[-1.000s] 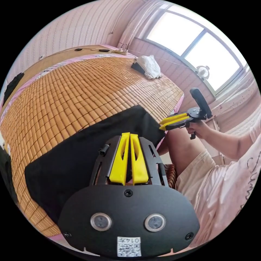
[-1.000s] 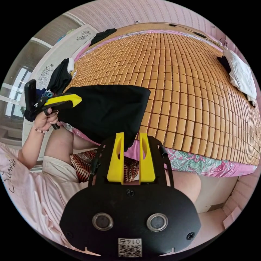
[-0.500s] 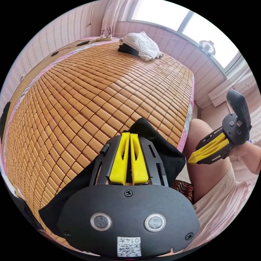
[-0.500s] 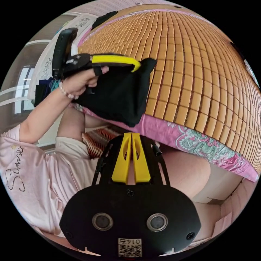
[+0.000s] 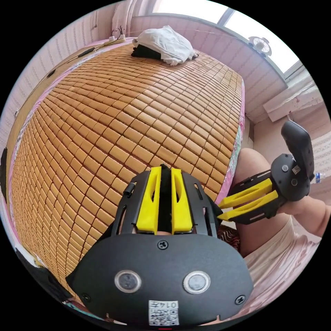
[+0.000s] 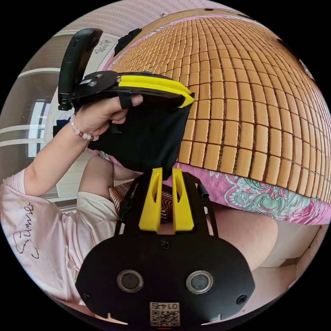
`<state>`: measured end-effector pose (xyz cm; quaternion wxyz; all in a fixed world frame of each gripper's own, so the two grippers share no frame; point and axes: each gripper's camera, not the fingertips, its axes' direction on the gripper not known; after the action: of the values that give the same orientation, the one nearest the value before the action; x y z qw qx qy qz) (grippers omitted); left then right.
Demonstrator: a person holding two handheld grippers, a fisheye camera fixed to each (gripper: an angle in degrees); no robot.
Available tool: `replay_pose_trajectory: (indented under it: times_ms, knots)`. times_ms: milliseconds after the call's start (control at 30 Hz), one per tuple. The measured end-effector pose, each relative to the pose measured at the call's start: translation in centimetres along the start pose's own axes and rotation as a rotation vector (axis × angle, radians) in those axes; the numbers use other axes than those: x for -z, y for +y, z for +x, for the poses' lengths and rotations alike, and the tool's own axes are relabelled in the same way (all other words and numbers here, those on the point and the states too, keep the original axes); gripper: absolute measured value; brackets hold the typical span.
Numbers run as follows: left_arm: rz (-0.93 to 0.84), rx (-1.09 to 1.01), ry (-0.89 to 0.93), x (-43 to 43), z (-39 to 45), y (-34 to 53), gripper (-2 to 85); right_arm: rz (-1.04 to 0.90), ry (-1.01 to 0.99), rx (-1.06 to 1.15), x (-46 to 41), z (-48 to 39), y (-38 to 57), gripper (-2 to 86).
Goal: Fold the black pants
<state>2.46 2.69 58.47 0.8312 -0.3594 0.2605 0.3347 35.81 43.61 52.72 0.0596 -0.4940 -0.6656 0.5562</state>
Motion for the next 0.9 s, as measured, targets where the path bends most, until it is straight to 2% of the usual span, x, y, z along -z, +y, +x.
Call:
replay_pose_trajectory:
  times_ms: [267, 367, 467, 567, 733, 900]
  knots:
    - [0.023, 0.004, -0.028, -0.8, 0.3, -0.3, 0.9, -0.234, -0.180, 0.056, -2.5, -0.8, 2.7, 0.5]
    - [0.053, 0.061, 0.048, -0.8, -0.8, 0.0, 1.6, -0.144, -0.127, 0.036, -1.3, -0.6, 3.6, 1.1]
    - [0.078, 0.090, 0.109, -0.4, -1.5, 0.4, 3.8, -0.030, -0.163, -0.011, -0.6, 0.2, 4.1, 3.1]
    - [0.091, 0.056, 0.105, 0.5, -1.0, 0.7, 5.0, 0.006, -0.163, -0.007, -1.0, -0.3, 4.7, 4.9]
    - [0.145, -0.006, 0.097, 2.8, 0.5, 5.0, 4.4, 0.008, 0.030, 0.033, -2.7, -2.8, 5.0, 8.2]
    - [0.094, 0.064, 0.077, 3.0, -0.5, 9.1, 4.5, -0.042, 0.050, 0.083, -5.3, -5.5, 5.1, 9.6]
